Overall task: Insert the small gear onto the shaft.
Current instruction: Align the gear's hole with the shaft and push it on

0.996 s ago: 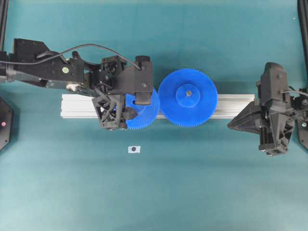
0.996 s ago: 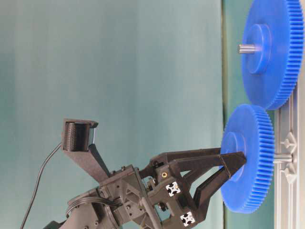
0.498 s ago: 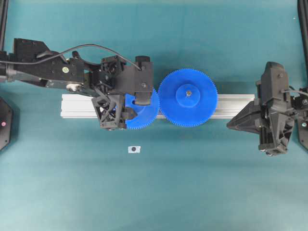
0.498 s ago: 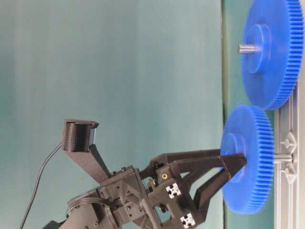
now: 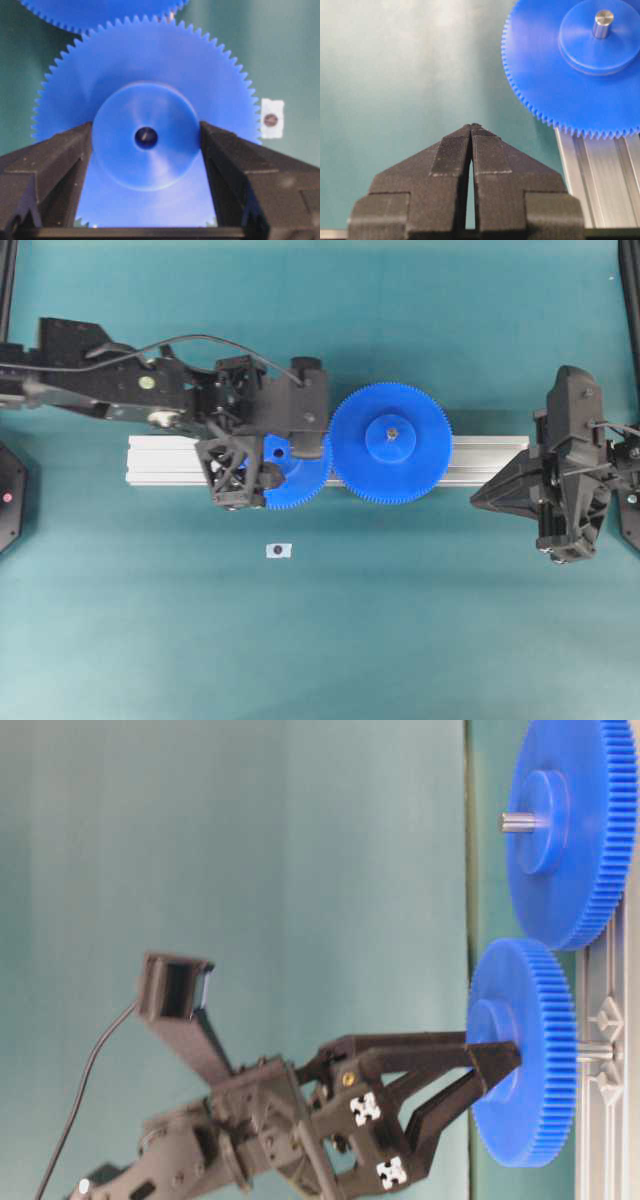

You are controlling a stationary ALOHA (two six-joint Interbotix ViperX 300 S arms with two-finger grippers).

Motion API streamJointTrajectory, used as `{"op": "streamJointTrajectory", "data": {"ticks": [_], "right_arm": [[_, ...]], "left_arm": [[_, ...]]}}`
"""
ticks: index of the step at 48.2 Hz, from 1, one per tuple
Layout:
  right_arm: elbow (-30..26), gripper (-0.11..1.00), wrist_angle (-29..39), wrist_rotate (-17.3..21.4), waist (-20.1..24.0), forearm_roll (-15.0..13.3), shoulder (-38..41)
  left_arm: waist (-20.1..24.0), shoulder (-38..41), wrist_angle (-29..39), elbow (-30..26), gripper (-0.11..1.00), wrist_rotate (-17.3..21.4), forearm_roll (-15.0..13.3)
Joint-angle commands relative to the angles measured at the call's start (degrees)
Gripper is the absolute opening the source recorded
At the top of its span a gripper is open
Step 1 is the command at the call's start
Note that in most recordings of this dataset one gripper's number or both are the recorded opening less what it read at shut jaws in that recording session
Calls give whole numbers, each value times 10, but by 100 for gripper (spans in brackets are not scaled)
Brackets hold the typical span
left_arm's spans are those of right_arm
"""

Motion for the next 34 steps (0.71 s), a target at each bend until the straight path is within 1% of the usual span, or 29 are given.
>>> {"op": "streamJointTrajectory", "data": {"ticks": [1, 21, 23, 26, 28, 34], "right_arm": [[-5, 4, -5, 5, 1, 0, -4], [1, 4, -3, 5, 2, 0, -23], [2, 4, -2, 5, 1, 0, -25], [2, 4, -2, 6, 2, 0, -29], [2, 4, -2, 6, 2, 0, -30], [4, 4, -1, 6, 2, 0, -34]], "left_arm": [[4, 23, 5, -6, 71, 2, 1], [7, 24, 16, -21, 71, -4, 3], [7, 23, 18, -22, 74, -4, 1], [7, 23, 24, -28, 83, -4, 1], [7, 18, 26, -33, 86, -4, 1], [6, 4, 28, -52, 85, -2, 1]]}}
